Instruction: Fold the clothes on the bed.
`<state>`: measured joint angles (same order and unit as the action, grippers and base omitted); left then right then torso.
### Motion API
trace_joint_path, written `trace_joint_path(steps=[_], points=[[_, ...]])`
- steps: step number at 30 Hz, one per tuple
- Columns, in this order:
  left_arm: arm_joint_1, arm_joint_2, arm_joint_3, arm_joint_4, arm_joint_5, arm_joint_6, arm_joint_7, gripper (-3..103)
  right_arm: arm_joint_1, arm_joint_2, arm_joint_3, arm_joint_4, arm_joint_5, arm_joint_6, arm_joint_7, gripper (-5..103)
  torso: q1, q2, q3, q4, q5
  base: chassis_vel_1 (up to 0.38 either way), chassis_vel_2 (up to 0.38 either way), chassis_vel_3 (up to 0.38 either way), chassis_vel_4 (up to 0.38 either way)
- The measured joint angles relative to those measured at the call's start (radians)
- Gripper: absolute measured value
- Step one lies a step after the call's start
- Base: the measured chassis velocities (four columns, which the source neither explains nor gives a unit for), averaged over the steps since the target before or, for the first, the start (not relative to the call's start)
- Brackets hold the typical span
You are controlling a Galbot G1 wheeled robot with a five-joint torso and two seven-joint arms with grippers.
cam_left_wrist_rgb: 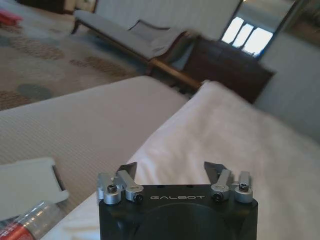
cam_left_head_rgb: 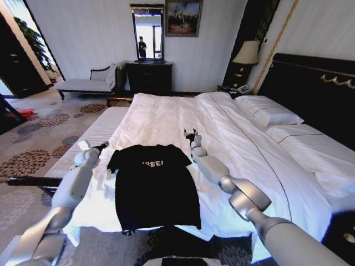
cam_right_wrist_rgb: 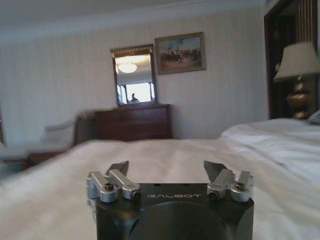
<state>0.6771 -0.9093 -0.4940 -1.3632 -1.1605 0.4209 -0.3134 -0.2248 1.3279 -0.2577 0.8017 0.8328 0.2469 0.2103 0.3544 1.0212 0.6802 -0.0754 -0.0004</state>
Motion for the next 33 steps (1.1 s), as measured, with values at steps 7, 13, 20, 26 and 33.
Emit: trace_joint_path(steps=[7,13,20,26,33], points=[[0.25,0.055,-0.169,-0.352,-0.107,0.021,-0.032,99,-0.232,-0.256,0.036,0.426,0.164,-0.046,-0.03,100,-0.001,0.0,0.0,0.0011,0.0009,0.007,0.003,0.0,0.006],[0.362,0.027,-0.267,-0.546,-0.15,0.027,-0.05,100,-0.332,-0.373,0.095,0.65,0.309,-0.064,-0.045,100,0.0,0.0,0.0,-0.002,0.0015,-0.03,-0.037,-0.011,-0.028],[0.468,-0.001,-0.327,-0.658,-0.131,0.035,-0.008,100,-0.356,-0.377,0.088,0.721,0.4,-0.077,-0.074,100,0.0,0.0,0.0,0.001,0.0002,0.009,0.015,0.002,0.003],[0.503,-0.039,-0.33,-0.656,-0.066,0.004,0.043,100,-0.368,-0.352,0.072,0.707,0.409,-0.085,-0.093,100,0.0,0.0,0.0,-0.0008,0.0007,0.0,0.0,0.0,0.0],[0.516,-0.108,-0.361,-0.71,-0.091,-0.027,0.031,100,-0.362,-0.286,0.087,0.664,0.506,-0.117,-0.053,100,0.0,0.0,0.0,0.0009,0.0002,0.0,0.0,0.0,0.0]])
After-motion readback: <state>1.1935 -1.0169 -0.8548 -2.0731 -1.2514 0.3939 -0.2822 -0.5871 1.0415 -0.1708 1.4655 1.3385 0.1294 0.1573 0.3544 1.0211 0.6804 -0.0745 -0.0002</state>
